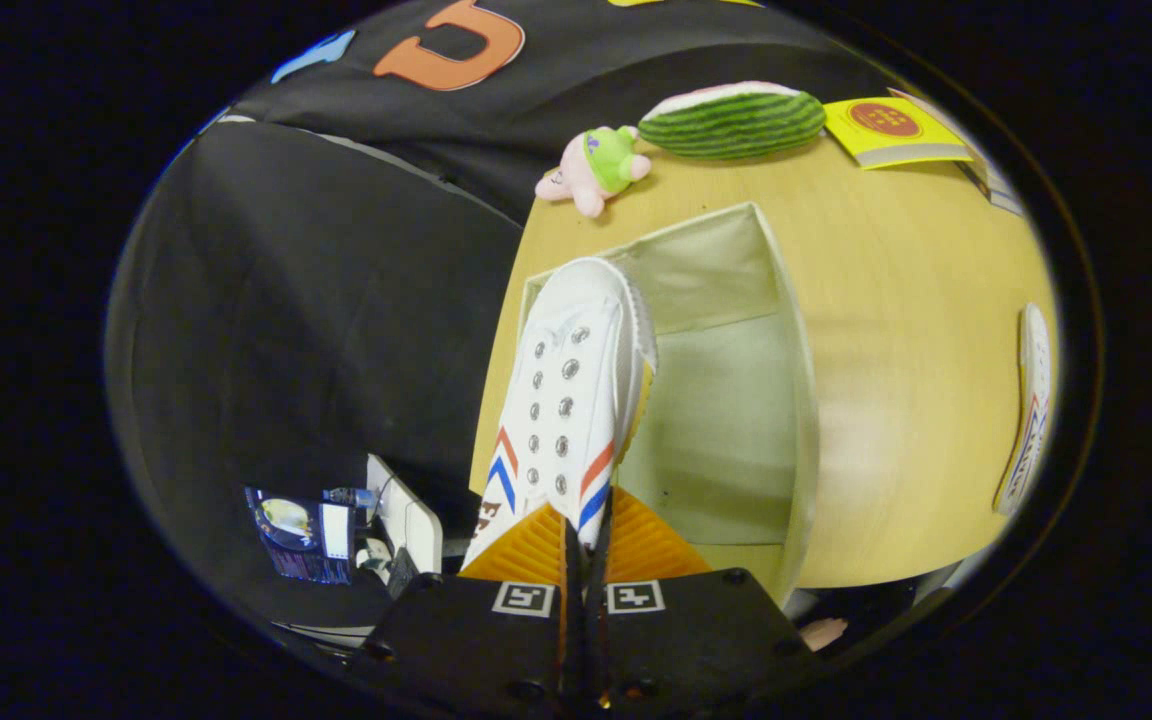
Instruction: Open the storage box then place both shoes into the box .Put the left shoe in first, then the right shoe, with the right side of both shoes facing outward in a uniform manner.
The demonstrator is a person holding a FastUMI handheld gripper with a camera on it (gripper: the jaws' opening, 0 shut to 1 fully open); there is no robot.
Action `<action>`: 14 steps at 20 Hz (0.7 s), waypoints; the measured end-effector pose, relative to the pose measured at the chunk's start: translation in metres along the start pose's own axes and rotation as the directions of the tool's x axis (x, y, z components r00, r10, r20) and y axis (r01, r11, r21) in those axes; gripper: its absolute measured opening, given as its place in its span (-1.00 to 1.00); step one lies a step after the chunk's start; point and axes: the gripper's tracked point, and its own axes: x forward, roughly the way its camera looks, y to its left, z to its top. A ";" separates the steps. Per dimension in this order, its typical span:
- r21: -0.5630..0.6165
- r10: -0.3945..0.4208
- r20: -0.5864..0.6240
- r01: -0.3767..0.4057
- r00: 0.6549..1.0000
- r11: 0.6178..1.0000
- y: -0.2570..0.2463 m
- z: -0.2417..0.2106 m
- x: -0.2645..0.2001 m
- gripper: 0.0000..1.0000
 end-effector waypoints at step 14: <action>-0.045 0.039 -0.099 -0.043 0.994 0.998 0.006 -0.005 0.035 -0.05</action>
